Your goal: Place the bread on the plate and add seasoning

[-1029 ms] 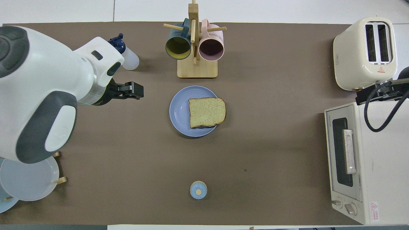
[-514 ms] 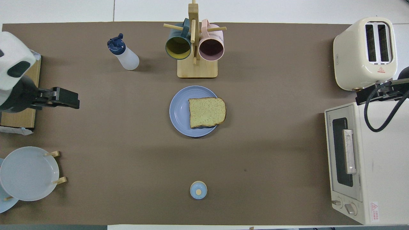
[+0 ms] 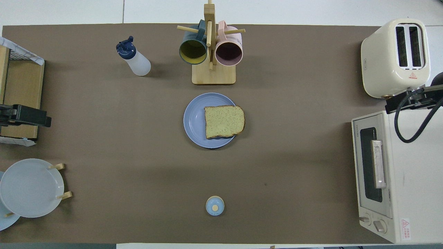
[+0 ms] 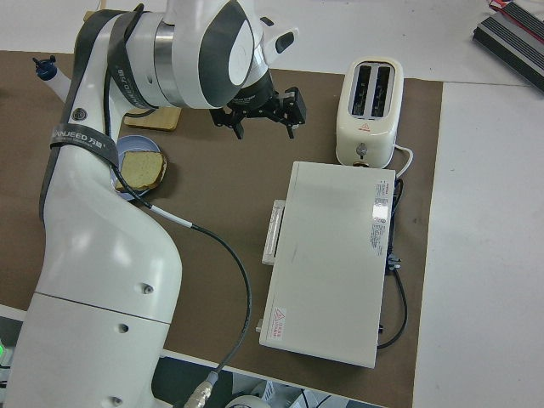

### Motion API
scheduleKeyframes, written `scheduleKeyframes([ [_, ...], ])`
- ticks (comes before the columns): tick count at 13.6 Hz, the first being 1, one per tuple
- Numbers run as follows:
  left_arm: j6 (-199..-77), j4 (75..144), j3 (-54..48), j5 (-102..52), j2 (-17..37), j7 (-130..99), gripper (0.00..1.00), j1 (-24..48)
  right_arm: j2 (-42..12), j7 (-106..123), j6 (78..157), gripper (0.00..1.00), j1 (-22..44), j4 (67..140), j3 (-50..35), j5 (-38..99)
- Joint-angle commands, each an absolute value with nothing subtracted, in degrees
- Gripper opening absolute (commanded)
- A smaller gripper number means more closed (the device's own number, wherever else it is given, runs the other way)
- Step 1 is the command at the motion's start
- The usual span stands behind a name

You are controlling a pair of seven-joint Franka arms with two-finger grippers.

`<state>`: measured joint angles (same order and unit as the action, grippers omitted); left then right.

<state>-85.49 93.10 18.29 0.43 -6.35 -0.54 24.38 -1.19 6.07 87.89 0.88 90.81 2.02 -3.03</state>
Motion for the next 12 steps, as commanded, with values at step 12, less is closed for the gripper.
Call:
scheduleKeyframes([
  [12,-82.79,90.53,-1.49,-2.28,-3.34,-1.23,1.0,4.92,0.18,7.21,88.68,1.0,-0.09,92.46,1.49,-2.9],
])
